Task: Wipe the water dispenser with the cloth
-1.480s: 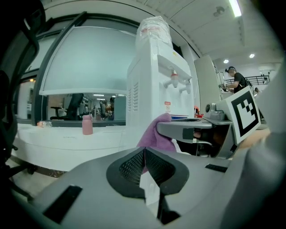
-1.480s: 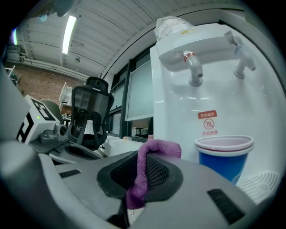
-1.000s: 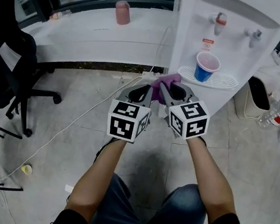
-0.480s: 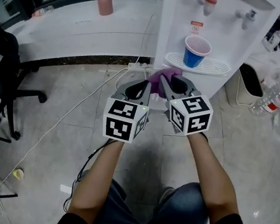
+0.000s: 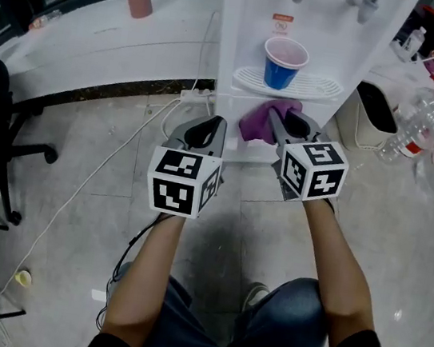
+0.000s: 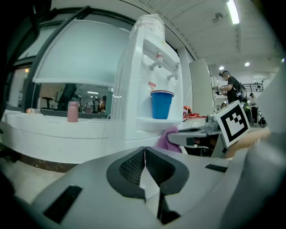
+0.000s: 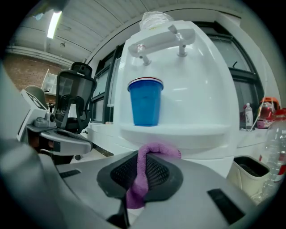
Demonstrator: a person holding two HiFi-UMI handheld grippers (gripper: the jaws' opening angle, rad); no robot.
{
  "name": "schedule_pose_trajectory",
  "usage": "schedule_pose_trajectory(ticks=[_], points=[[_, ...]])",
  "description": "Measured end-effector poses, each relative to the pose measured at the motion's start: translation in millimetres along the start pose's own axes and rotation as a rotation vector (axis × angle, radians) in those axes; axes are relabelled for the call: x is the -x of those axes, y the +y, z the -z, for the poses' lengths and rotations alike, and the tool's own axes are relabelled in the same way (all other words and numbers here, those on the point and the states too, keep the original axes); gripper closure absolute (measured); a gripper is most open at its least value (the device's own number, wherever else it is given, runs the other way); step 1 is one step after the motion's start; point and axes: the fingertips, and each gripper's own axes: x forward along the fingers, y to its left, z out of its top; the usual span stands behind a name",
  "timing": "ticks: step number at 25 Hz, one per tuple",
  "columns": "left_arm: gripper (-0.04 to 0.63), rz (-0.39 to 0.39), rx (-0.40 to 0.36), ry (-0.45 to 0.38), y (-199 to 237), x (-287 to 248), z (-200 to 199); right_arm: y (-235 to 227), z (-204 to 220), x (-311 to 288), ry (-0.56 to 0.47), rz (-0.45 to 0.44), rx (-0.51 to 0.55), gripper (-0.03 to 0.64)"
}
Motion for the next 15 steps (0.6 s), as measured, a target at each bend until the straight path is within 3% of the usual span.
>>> schedule_pose_trajectory(ticks=[15], points=[[0.569,0.046,0.008,0.021,-37,-40,9,-119,24,47,0.007,0.241,-0.062,0.584]])
